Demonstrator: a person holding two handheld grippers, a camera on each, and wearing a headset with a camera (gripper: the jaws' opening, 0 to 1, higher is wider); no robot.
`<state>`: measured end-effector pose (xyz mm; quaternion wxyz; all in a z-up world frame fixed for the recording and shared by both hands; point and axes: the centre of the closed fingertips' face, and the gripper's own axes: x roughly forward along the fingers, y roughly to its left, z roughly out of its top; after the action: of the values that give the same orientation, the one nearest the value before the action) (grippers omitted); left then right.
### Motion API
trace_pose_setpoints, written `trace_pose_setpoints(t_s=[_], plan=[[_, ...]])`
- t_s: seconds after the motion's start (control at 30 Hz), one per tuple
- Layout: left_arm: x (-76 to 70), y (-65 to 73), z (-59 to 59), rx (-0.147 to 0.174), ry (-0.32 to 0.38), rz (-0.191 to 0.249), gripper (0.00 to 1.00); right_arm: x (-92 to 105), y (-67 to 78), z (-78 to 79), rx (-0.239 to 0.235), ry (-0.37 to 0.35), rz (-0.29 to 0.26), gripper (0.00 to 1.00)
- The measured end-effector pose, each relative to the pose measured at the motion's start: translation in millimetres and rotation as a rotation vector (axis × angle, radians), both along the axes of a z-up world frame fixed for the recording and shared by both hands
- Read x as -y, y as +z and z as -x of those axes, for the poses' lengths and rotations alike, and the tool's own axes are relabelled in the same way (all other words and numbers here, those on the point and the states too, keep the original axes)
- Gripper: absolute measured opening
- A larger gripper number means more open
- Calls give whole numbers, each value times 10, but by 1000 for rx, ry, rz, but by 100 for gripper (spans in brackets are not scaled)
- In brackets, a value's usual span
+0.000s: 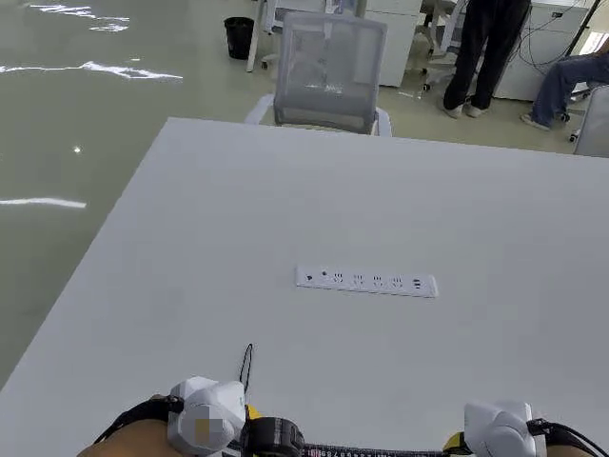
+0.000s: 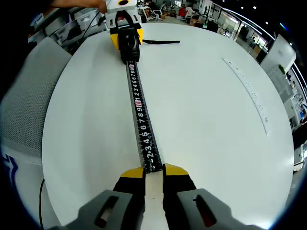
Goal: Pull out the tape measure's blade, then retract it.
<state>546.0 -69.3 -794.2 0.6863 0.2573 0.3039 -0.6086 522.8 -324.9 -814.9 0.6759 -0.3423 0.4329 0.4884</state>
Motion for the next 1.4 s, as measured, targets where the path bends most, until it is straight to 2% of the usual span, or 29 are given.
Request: trace_pose_setpoints(t_s=[1.0,1.4], plan=[[7,-6,5,-3,2,7,29,97,6,14,-4,-12,11,11],[7,-9,6,-3,-1,5,29,89,8,15,1,-36,-11,12]])
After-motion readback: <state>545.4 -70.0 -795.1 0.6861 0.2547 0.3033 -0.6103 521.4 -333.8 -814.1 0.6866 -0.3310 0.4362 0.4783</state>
